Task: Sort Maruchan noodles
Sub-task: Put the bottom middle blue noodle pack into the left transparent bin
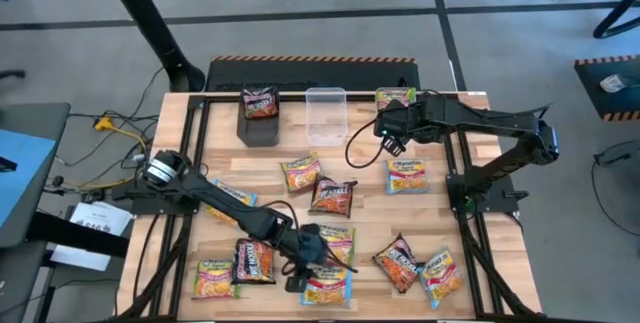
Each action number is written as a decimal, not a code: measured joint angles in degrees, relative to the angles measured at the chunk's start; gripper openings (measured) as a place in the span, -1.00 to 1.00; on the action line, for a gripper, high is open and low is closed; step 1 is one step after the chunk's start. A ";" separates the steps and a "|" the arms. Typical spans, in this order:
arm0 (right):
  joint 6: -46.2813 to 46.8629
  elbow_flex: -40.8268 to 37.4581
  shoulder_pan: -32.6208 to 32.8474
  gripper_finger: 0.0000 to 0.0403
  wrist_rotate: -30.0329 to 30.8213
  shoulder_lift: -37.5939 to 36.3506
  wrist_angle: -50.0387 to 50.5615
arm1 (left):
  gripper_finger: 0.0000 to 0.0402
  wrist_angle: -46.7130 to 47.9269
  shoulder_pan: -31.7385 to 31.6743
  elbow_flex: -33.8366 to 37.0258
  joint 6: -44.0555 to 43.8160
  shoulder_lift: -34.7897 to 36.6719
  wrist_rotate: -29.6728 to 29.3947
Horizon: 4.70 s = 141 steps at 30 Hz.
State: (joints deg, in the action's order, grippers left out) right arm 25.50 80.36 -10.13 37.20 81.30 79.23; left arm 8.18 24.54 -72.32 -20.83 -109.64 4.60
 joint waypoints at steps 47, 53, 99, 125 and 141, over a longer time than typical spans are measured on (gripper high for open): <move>-0.34 -0.01 -0.02 -0.04 -1.36 0.02 -0.76 | -1.00 -3.30 0.30 0.07 -2.29 -5.15 5.63; -0.66 -0.01 -0.02 -0.04 -1.37 0.02 -1.67 | -1.00 1.63 0.19 0.05 -1.89 -0.83 5.07; -5.02 -0.01 0.03 -0.04 -16.53 0.02 -2.11 | -1.00 21.98 -4.03 -0.01 3.88 13.70 1.03; -7.58 -0.01 0.04 -0.04 -17.80 0.02 -2.11 | -1.00 22.40 -4.03 -0.06 4.10 13.68 1.07; -16.93 0.02 2.32 -0.04 -46.52 0.02 -7.33 | -1.00 24.38 -4.25 -0.06 4.08 13.66 1.05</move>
State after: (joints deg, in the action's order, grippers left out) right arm 8.57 80.38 -7.81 -9.32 81.32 71.90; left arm 32.56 20.29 -72.38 -16.75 -95.98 5.65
